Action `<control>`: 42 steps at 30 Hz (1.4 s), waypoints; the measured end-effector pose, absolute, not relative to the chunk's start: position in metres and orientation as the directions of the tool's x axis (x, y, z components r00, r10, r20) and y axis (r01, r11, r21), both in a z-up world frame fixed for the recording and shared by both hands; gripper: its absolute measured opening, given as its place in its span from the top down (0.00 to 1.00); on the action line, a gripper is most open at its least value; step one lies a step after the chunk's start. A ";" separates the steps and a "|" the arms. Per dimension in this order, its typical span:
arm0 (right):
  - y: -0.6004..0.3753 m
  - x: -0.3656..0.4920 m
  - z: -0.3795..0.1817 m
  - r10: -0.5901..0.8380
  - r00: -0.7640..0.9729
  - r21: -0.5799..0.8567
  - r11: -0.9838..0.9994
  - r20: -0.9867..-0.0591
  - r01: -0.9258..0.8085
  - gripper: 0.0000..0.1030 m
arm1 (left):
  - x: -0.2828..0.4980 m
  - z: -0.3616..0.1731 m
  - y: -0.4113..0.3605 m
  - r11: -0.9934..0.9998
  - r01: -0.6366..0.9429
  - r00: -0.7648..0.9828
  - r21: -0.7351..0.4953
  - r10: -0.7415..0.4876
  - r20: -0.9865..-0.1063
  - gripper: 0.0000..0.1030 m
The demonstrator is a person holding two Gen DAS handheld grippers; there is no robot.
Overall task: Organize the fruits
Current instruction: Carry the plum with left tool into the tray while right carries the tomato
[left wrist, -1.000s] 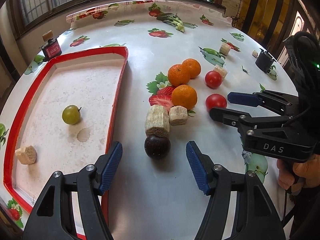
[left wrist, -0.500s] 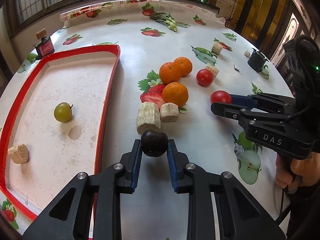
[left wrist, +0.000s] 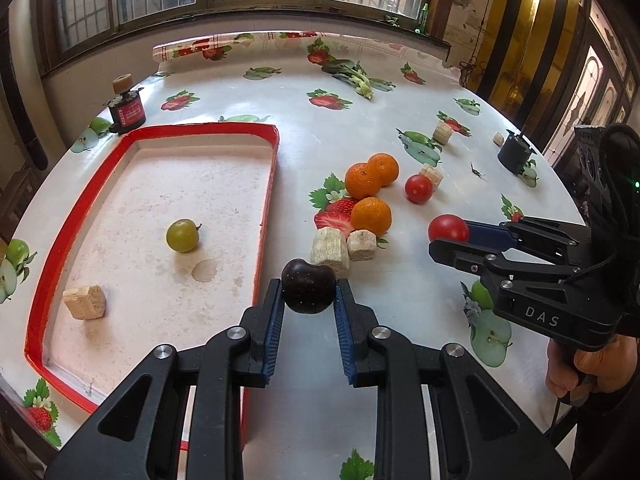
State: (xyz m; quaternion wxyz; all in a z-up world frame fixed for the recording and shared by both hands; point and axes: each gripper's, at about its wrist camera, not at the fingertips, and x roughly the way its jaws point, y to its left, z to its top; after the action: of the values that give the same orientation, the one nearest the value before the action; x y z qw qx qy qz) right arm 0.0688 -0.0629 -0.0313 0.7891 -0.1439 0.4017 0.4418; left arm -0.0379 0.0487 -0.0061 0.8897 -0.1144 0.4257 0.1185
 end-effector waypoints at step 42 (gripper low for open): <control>0.074 0.043 -0.016 0.624 0.186 0.087 0.381 -0.759 -0.921 0.69 | -0.080 -0.005 0.160 0.858 -0.499 0.584 -0.120 0.231 -0.779 0.78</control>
State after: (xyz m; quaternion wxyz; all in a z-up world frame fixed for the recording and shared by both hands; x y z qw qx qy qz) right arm 0.0431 0.0742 -0.0157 0.7435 -0.2002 0.3709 0.5193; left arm -0.0804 0.1597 -0.0047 0.8743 -0.1654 0.4057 0.2089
